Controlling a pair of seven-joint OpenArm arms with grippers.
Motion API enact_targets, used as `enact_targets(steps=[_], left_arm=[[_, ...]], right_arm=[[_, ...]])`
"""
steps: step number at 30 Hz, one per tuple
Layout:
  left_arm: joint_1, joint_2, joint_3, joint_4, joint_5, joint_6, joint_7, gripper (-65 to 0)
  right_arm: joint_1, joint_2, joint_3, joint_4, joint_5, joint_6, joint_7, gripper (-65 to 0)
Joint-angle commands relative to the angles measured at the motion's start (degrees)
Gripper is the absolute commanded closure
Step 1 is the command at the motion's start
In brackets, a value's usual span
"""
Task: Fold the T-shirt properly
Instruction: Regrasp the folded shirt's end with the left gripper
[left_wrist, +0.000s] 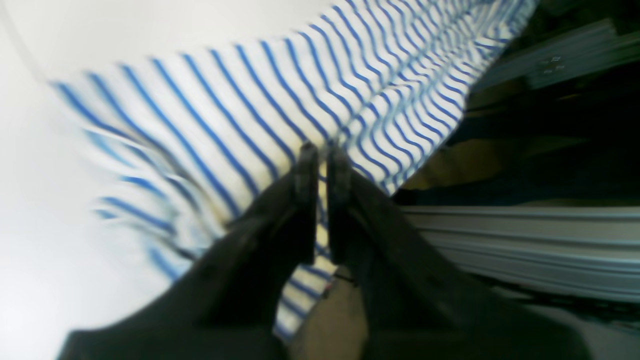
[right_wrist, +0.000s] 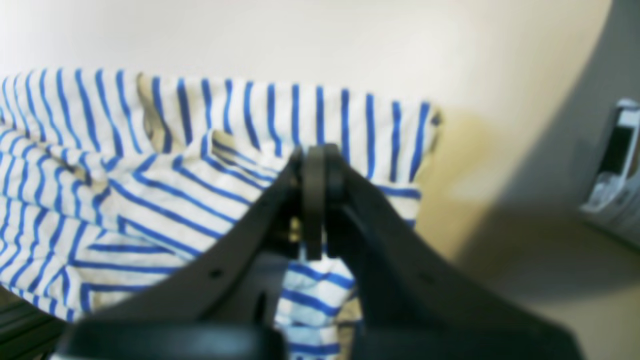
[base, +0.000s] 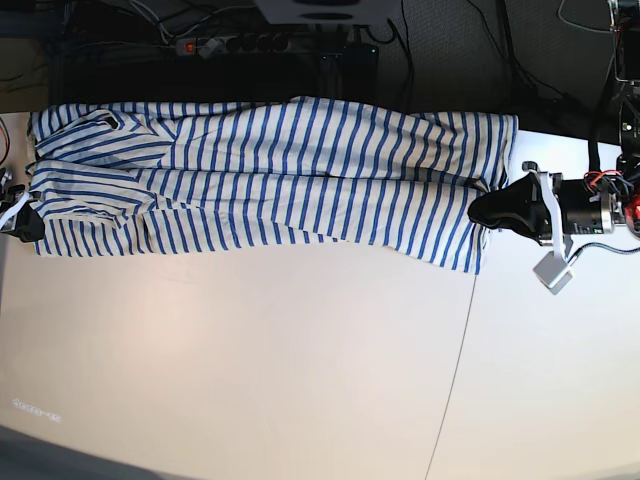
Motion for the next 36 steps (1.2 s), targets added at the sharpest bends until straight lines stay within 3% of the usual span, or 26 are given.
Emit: enact_targets(steps=[1,5,14,19,27,36], left_arm=[[-0.11,0.0,-0.42,0.76,-1.47,-1.39,-0.79,-0.1],[1.4,3.17,-0.35,-0.13,-0.13,-1.39,-0.79,0.0],[1.38,5.86,-0.31,-8.41,6.25,-1.39,-4.85,0.0],[1.38,6.38,-0.31,-13.4,16.35,-1.39,-14.49,0.0],[-0.7,9.29,0.02,-24.83,28.98,-1.39,-25.57,0.0],[-9.92,12.22,3.1,-31.17,32.22,-1.39,-26.38,0.0]], right_arm=[[0.61,1.01,0.72,0.61,0.61,4.35,1.01,0.0],[0.31,-1.18,-0.26,0.09,-0.7,4.5,0.39,0.0],[0.44,-4.66,-4.26,-7.61,-3.52,4.48,2.19,0.0],[0.48,-6.49,-4.31,-11.04,-4.74,4.48,2.82,0.0],[1.01,-8.37,-4.63,-16.26,-12.13,4.42,11.21,0.0],[9.35,-8.63,-4.63,-24.59,-16.52,4.35,12.17,0.0]])
